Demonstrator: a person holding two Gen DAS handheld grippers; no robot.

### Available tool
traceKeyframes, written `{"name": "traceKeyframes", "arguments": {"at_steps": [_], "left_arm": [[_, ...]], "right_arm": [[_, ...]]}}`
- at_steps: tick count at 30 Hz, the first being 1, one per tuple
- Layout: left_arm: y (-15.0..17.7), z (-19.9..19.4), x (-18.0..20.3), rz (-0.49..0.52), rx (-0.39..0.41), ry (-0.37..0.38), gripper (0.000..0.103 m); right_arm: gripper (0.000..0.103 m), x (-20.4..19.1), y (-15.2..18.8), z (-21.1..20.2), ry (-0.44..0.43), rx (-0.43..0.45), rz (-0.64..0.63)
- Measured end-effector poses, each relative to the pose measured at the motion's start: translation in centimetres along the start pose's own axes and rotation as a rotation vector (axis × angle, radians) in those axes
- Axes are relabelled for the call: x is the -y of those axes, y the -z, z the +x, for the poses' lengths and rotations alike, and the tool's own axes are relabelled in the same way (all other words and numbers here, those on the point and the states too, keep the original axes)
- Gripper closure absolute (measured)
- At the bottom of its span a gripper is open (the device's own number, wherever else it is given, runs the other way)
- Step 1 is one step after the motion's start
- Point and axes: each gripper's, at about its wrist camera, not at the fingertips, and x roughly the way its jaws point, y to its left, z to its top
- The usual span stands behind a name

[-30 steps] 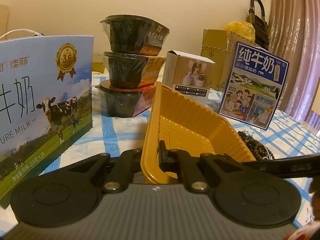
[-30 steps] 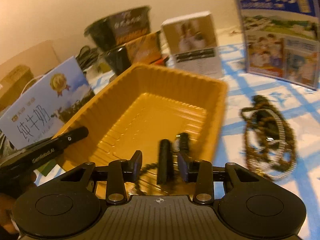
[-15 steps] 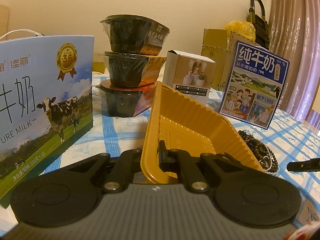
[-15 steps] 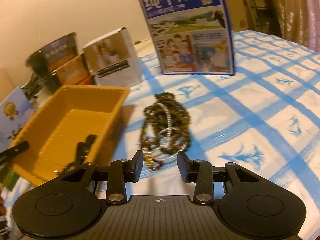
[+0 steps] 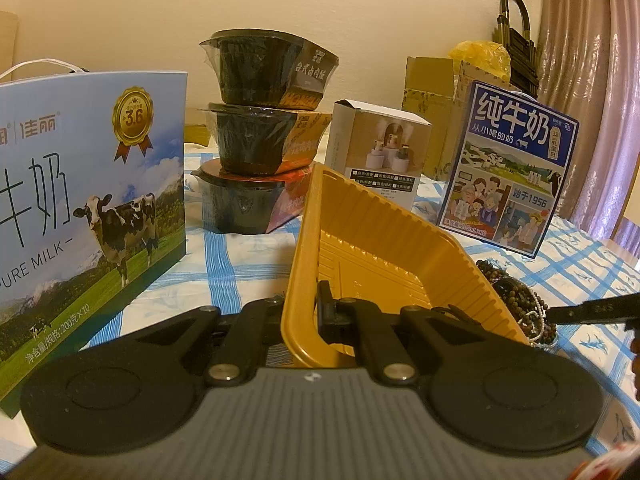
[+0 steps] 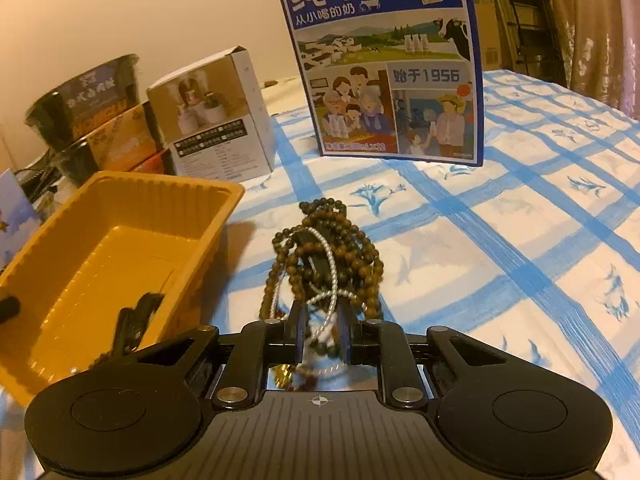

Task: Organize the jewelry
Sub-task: 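Grasp the white pearl necklace in the pile with the right tool, then lift the pearl necklace, lower it into the tray, open the right tool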

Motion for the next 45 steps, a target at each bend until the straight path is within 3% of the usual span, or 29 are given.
{"name": "traceKeyframes", "arguments": {"at_steps": [7,8,9,11,17,22,36,45], "left_arm": [[0.1,0.0,0.0,-0.002,-0.001,-0.002,0.098],[0.1,0.0,0.0,-0.003,-0.002,-0.002,0.098],[0.1,-0.1,0.1,-0.002,-0.001,-0.001,0.098],[0.1,0.0,0.1,0.0,-0.001,0.0,0.098],[0.2,0.0,0.1,0.0,-0.001,0.001,0.098],[0.2,-0.1,0.0,-0.01,-0.005,0.0,0.098],[0.2,-0.3,0.0,-0.014,-0.002,0.001,0.098],[0.2,-0.3,0.1,-0.008,-0.001,0.001,0.098]], "right_arm": [[0.084,-0.2,-0.9,2.3,0.037,-0.001,-0.039],[0.087,-0.2,-1.0,2.5,0.036,-0.006,-0.043],[0.101,-0.2,-1.0,2.7,0.026,-0.009,-0.051],[0.101,-0.6,-1.1,2.4,0.016,-0.003,-0.075],[0.101,-3.4,-0.5,-0.9,-0.131,0.054,-0.137],[0.101,-4.2,1.3,-3.6,-0.211,0.027,-0.109],[0.101,-2.1,6.9,-10.3,-0.248,-0.128,-0.015],[0.101,-1.6,3.9,-14.1,-0.2,0.021,-0.044]]}}
